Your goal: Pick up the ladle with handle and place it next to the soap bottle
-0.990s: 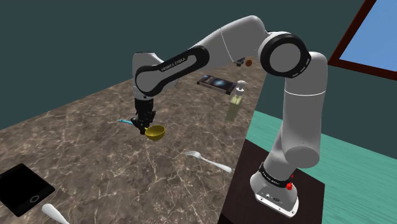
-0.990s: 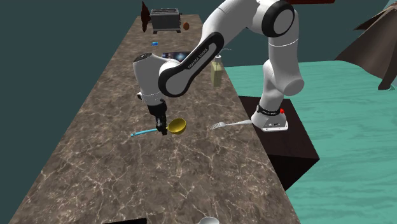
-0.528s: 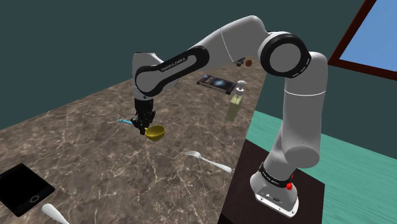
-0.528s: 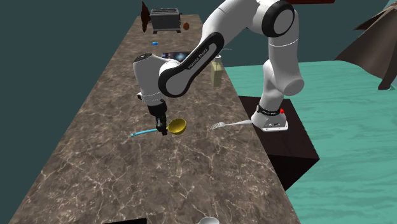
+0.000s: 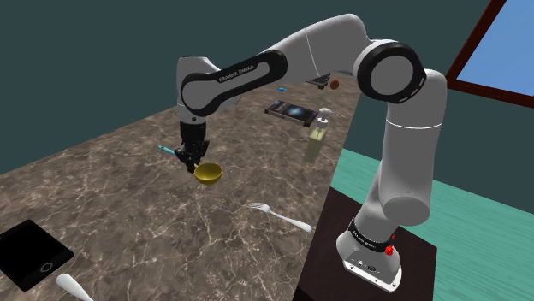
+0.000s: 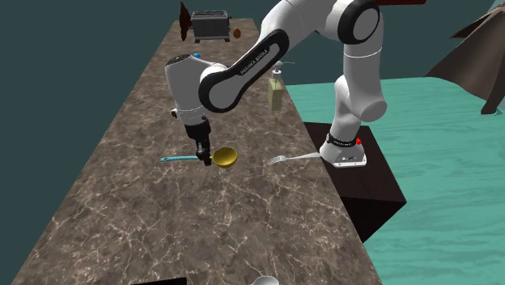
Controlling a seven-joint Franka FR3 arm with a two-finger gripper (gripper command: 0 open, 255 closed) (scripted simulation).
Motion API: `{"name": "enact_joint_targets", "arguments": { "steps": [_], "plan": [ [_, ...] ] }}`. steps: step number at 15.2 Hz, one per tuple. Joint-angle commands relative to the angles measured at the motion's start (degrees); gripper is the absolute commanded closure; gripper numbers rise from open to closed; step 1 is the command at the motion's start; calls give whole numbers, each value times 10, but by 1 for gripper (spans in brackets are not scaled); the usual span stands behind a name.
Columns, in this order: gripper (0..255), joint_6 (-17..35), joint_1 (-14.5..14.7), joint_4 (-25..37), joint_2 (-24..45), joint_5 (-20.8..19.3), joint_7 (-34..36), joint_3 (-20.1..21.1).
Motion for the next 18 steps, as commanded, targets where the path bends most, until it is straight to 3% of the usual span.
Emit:
{"name": "enact_joint_targets", "arguments": {
  "steps": [1,18],
  "plan": [
    [255,-13,0,6,-7,0,3,0],
    [255,-131,-2,90,-43,-2,20,1]
  ]
}}
